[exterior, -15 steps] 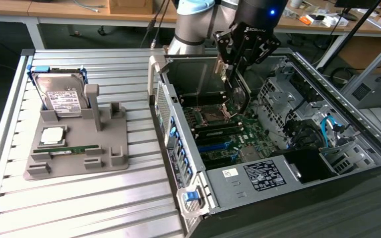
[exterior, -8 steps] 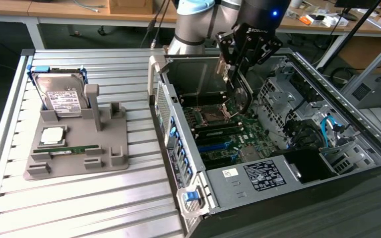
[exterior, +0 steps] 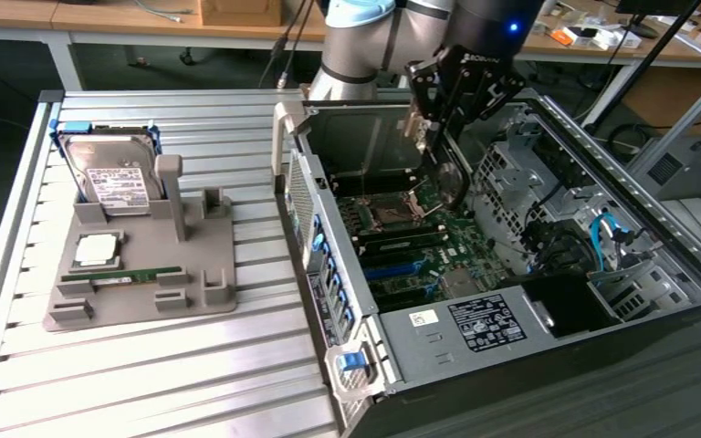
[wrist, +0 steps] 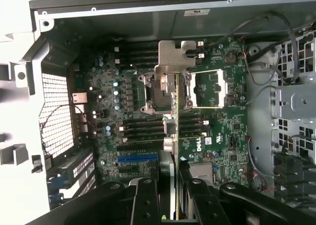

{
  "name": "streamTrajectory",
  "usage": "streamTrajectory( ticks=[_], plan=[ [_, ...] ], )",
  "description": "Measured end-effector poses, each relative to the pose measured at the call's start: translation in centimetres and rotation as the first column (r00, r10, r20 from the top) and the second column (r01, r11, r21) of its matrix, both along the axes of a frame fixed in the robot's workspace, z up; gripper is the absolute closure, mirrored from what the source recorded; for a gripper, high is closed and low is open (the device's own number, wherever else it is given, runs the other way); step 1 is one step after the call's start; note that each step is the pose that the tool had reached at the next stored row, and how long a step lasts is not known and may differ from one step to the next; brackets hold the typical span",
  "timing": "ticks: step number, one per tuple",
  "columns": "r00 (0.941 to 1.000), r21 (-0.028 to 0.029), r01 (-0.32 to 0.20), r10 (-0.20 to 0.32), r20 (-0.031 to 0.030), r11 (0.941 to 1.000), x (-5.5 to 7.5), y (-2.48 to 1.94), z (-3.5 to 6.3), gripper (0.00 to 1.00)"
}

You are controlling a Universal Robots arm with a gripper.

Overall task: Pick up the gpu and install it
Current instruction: 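Pick up the gpu and move the gpu toward the slot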

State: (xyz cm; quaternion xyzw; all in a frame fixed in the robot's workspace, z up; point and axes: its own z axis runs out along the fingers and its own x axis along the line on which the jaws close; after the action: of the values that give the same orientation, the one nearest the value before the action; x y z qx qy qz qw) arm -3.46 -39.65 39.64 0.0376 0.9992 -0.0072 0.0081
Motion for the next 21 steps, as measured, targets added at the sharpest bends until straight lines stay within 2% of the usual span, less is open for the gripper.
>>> streamTrajectory(
  ticks=[21],
  plan=[
    [1.0,-0.001,0.0,0.0,0.0,1.0,2.5,-0.13,-0.46,0.73]
  ],
)
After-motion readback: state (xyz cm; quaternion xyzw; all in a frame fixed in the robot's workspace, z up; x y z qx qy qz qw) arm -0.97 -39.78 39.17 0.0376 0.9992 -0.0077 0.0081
